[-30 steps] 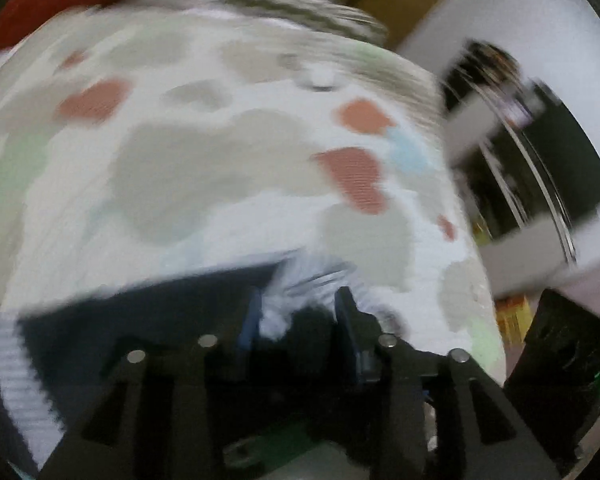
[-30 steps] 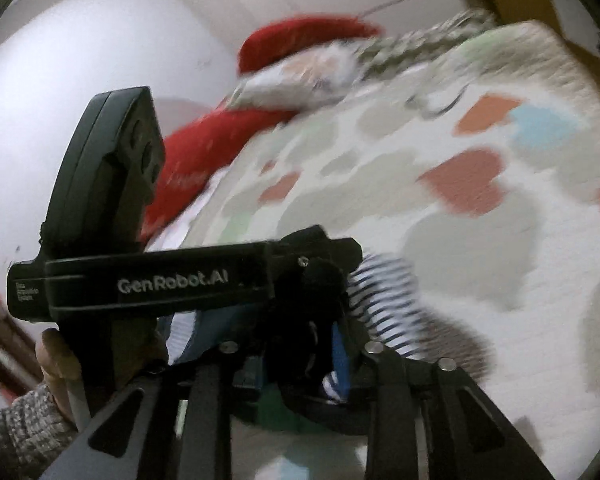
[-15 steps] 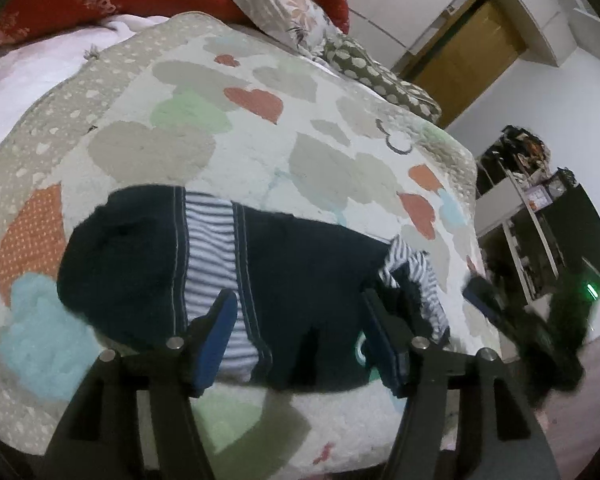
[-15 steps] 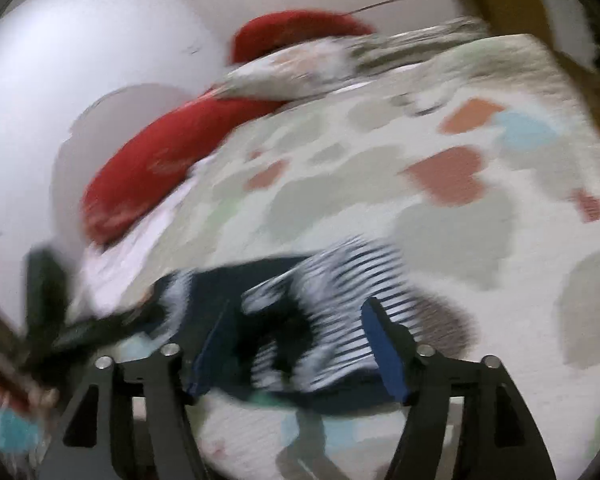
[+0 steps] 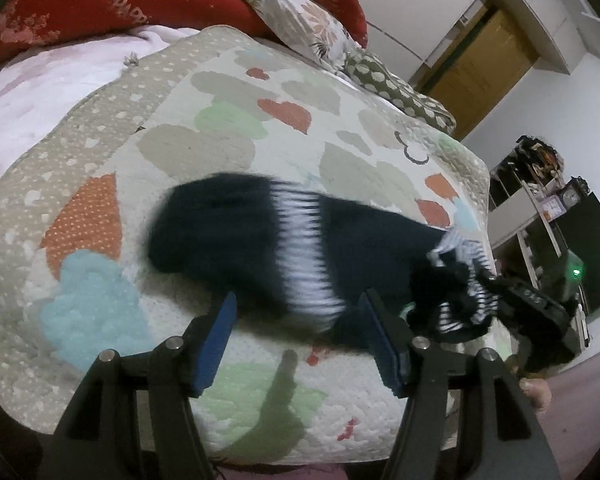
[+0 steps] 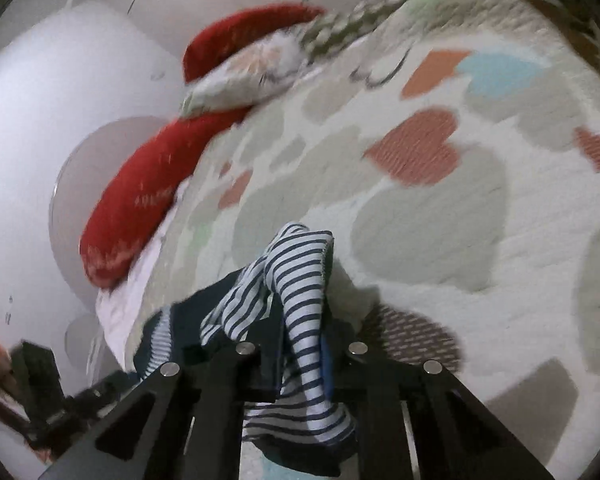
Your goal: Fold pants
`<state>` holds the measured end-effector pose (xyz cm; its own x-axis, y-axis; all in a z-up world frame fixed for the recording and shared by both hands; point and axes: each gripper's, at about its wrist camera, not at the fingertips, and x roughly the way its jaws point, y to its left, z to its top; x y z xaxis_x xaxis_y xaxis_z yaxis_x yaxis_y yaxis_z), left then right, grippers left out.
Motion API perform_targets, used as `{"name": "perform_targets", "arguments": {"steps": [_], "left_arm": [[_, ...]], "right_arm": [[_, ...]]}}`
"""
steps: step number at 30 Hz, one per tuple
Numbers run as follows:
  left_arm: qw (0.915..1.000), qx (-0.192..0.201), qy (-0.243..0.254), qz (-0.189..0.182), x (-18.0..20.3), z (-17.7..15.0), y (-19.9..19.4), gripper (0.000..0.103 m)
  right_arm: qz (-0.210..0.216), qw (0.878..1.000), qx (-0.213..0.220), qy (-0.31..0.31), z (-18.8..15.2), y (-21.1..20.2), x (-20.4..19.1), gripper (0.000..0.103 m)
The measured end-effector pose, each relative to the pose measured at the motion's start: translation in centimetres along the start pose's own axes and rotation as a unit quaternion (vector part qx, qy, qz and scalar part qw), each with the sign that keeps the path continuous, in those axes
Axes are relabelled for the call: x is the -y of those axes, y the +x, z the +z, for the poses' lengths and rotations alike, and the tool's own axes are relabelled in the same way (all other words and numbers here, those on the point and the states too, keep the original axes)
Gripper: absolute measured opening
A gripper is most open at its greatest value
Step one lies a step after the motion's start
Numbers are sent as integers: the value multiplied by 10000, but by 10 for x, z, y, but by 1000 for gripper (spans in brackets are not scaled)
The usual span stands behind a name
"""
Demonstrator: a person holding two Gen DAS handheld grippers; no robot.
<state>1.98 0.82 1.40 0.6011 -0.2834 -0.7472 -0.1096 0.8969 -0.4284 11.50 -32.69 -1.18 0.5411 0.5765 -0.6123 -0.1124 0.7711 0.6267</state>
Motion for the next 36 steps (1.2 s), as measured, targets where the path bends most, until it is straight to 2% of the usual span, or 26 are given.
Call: {"name": "perform_targets", "arguments": {"steps": [2,4,6,8,9,11,14,19,22,27,29,31,33,36], "left_arm": [[10000,10,37,30,2,0,1,63],[10000,1,30,77,1,0,4,63],[9999,-28,-18,122,-3,-1,7,63],[9998,-46,-83,181,-8,-1,8,63],[9997,-52,-110,217,-11,-1,9,63],[9995,-59,-160,257,-16,-1,10,63],[9993,-91,-244,258,-21,-2,13,65],[9993,-117,-265,236,-25,-5,12,65],[9990,-56,-336,289,-33,-5,11,66],[9979,15,-592,250,-55,-6,12,66],[9980,55,-608,189,-59,-7,10,66],[9980,89,-617,134,-62,-7,7,66],[9978,121,-651,50,-66,-8,3,66],[9973,153,-718,-22,-74,-9,-1,66]], "right_arm": [[-347,9990,291,-27,6,-18,4,15],[-676,9970,383,-60,9,-26,9,15],[-912,9955,268,-26,10,-26,17,20],[-1173,9930,147,-54,9,-27,19,32],[-1343,9905,260,-118,8,-32,16,35],[-1453,9873,601,-247,6,-48,7,42],[-1459,9842,903,-438,4,-58,-13,43],[-992,9930,13,-648,-8,-9,-30,43],[-1055,9918,-494,-533,-19,30,-21,48],[-1337,9868,-427,-811,-15,19,-39,51],[-1368,9842,-310,-1083,-14,9,-60,56],[-1203,9829,-389,-1337,-15,11,-85,62],[-986,9800,-628,-1610,-17,24,-114,69],[-664,9687,-1304,-2006,-19,62,-158,72]]}}
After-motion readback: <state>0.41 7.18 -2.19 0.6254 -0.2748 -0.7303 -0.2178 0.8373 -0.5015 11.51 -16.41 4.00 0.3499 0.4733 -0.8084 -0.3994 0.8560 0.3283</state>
